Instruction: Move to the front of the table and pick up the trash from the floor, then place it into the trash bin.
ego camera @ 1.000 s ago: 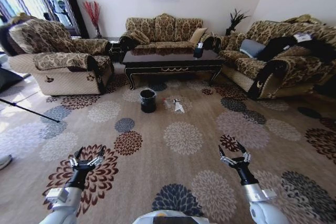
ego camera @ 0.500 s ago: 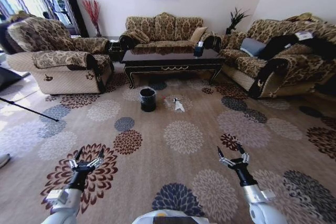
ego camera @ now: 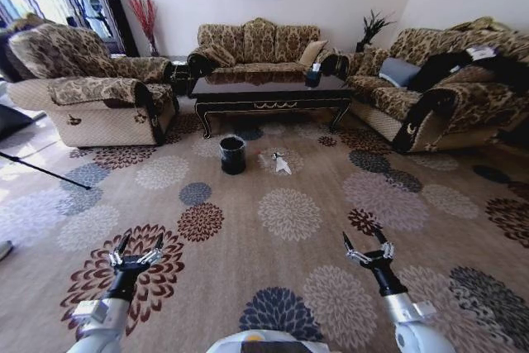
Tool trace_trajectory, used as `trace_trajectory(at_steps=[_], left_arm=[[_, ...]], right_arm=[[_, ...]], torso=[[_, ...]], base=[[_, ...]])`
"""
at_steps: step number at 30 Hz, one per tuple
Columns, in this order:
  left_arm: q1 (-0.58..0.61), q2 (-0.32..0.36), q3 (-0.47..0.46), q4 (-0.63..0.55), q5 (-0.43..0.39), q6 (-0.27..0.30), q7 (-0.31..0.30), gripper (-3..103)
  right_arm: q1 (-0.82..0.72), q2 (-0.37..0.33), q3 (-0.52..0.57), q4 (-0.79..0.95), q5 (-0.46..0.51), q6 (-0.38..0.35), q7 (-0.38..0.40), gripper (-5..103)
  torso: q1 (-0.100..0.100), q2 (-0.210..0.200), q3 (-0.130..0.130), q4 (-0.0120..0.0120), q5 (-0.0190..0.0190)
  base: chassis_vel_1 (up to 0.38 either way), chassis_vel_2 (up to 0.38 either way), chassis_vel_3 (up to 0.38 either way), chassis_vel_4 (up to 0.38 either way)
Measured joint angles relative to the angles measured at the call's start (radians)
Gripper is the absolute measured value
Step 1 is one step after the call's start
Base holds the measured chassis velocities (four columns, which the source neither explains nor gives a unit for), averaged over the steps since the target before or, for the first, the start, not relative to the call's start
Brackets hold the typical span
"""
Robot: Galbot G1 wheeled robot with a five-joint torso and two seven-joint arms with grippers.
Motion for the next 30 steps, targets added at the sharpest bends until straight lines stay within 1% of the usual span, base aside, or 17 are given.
trace_trajectory(at_steps=[20, 26, 30], left_arm=[[0.002, -0.009, 0.004, -0.001, 0.000, -0.004, 0.001, 100], [0.000, -0.012, 0.005, 0.002, 0.003, -0.003, 0.001, 100], [-0.004, -0.013, -0.002, -0.018, 0.004, 0.008, -0.001, 100]], right_arm=[[-0.001, 0.006, -0.002, -0.008, -0.004, 0.007, -0.002, 100], [0.008, 0.011, 0.005, -0.005, 0.000, 0.004, -0.003, 100], [0.016, 0.010, 0.009, -0.002, 0.012, 0.001, -0.002, 100]], torso=[[-0.025, -0.082, -0.057, 0.0000, 0.0000], [-0.031, -0.100, -0.068, 0.0000, -0.0001], [-0.036, -0.120, -0.083, 0.0000, 0.0000]], base=[[0.000, 0.000, 0.000, 0.000], [0.000, 0.000, 0.000, 0.000], [0.000, 0.000, 0.000, 0.000]])
